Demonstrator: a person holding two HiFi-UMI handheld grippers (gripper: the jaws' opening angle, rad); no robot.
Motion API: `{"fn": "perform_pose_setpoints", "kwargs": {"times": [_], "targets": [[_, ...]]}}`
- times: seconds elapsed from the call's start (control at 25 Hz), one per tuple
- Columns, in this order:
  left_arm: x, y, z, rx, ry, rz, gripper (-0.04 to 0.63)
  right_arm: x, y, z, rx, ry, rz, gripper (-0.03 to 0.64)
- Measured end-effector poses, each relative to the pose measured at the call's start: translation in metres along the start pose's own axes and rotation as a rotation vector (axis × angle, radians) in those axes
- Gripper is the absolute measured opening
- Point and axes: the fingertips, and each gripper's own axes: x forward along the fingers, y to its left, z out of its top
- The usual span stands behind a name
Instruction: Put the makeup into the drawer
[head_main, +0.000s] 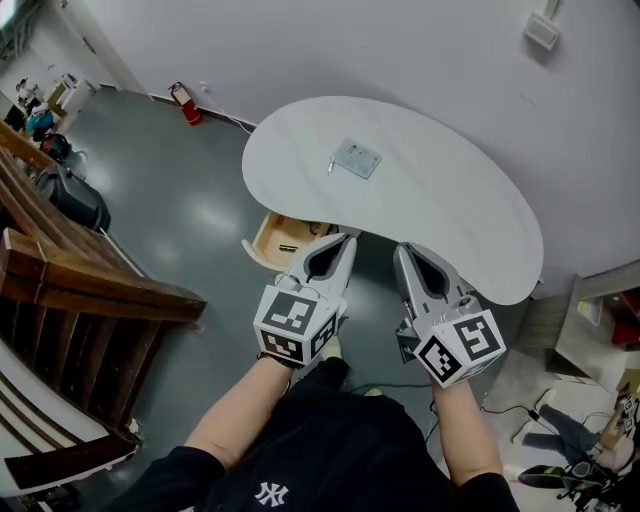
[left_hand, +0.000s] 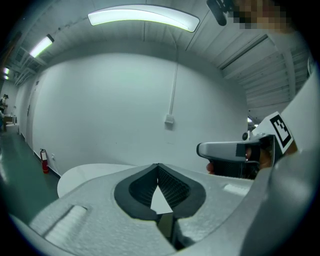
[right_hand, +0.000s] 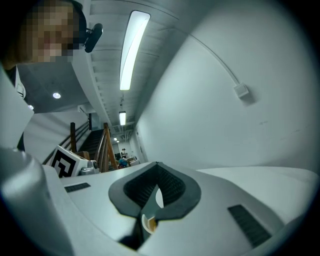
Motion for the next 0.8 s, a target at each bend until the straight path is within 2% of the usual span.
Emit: {"fn": "perform_pose_setpoints", "kwargs": {"times": [0.2,0.44,0.8], "targets": [[0.026,0.046,0.000,0.009,0.015,-0.008,0.009,0.049,-0.007,-0.004,0.005,0.003,-0.015,0.015],[0.046,0.080,-0.003,0.000,0.029,0.002,0.011,0.086,-0.014,-0.009,0.012,0.025,-0.010,0.015],[0.107,0.137,-0.020,-0.016,0.067,0.074,0.011,0.163,-0.056,-0.020,0.021,0.064,0.047,0.015]]}}
